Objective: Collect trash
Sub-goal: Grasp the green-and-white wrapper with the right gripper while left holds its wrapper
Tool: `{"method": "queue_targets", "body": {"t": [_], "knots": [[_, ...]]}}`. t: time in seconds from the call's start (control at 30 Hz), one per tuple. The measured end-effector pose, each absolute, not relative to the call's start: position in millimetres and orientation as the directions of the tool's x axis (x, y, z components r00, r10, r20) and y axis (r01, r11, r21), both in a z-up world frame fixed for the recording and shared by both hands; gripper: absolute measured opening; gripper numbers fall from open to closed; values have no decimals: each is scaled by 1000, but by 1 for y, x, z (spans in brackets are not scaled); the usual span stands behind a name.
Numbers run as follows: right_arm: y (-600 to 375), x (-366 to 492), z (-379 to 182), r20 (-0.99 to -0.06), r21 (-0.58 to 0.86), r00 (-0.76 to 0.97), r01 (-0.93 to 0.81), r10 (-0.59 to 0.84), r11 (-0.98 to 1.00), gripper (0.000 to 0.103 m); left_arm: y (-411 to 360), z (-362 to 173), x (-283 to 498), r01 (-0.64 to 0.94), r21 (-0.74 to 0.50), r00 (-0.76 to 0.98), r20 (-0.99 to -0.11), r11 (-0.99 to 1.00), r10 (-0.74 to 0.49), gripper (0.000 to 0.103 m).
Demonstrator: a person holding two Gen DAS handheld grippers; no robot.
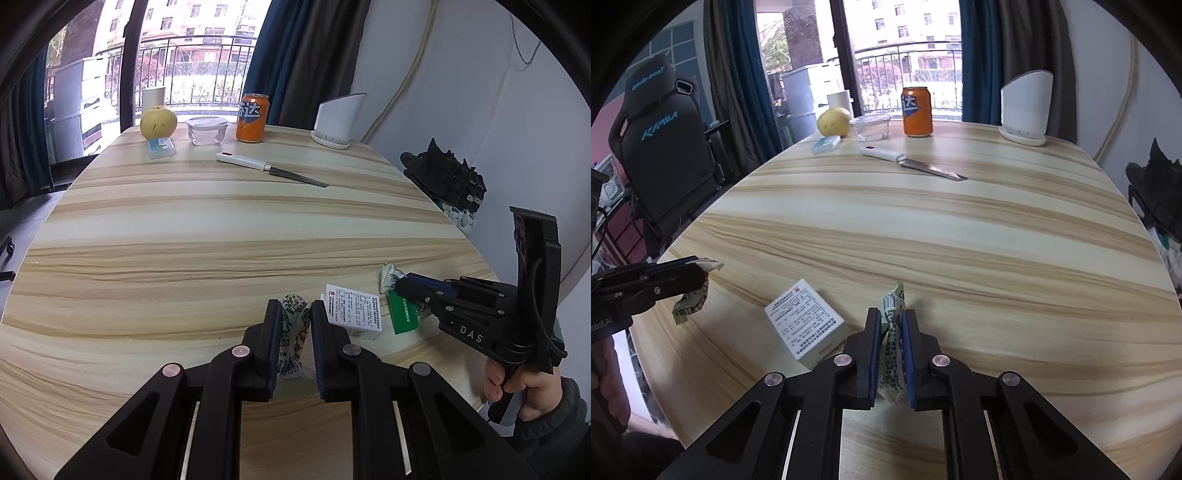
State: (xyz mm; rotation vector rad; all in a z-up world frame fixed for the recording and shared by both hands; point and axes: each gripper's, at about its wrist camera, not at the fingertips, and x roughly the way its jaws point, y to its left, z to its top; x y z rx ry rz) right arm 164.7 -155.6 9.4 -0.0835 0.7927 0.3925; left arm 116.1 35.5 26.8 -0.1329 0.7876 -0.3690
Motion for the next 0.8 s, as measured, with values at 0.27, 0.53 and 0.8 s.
{"method": "queue_targets", "body": {"t": [0.27, 0.53, 0.8], "knots": [[-164, 159, 22, -672, 95, 666, -357, 324, 929, 8, 36, 29, 114, 279, -252, 650, -661, 927, -376, 11], [-161, 161, 10, -697, 129, 622, -380, 357, 916, 8, 37, 27, 117, 280, -258, 646, -662, 925, -380, 11], [-159, 165, 5, -710, 145, 603, -382, 365, 913, 9, 38, 27, 117, 278, -260, 644, -664, 925, -380, 11]]}}
